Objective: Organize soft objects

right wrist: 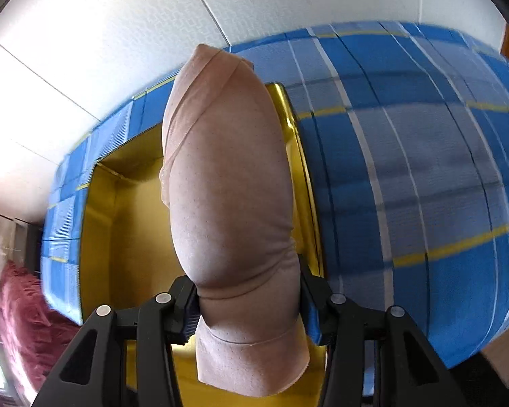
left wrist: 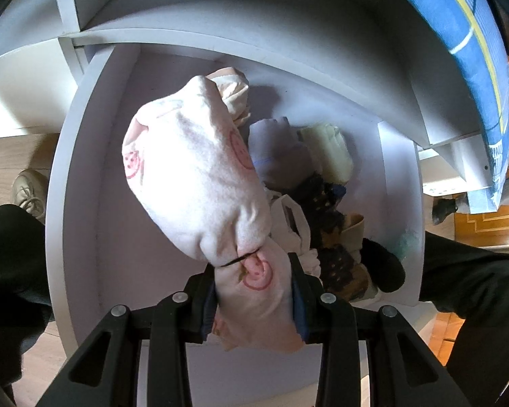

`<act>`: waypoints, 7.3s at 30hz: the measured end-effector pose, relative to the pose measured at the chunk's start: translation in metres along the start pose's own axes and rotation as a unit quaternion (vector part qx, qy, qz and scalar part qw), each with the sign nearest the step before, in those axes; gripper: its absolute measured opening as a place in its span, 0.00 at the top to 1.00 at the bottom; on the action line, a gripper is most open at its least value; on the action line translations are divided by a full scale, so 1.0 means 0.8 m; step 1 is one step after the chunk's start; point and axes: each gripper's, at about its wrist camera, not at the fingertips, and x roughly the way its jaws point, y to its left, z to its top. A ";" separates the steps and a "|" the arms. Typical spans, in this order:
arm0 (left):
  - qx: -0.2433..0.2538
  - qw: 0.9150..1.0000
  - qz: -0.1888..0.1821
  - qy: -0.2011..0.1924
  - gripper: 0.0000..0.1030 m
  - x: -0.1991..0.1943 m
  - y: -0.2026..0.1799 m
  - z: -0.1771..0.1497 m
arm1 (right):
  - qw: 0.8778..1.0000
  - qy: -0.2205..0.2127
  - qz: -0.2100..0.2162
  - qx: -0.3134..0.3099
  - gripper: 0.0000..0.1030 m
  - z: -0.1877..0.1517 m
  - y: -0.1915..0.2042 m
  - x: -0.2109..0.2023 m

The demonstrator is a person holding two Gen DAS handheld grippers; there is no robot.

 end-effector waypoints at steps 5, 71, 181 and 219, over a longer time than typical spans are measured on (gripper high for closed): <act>-0.006 1.000 -0.002 -0.003 0.64 0.000 0.001 0.002 | 0.999 -0.004 -0.033 -0.012 0.52 0.011 0.013 0.027; -0.005 0.998 0.004 -0.057 0.64 -0.018 0.002 0.003 | 0.994 -0.059 -0.082 -0.046 0.51 -0.013 0.069 0.050; 0.129 0.923 0.287 -0.221 0.32 -0.218 -0.063 0.346 | 0.982 0.145 0.083 -0.087 0.39 -0.310 -0.130 0.111; 0.036 0.990 0.010 -0.135 0.01 -0.098 -0.042 -0.007 | 0.989 0.129 -0.013 -0.068 0.39 -0.304 -0.164 0.121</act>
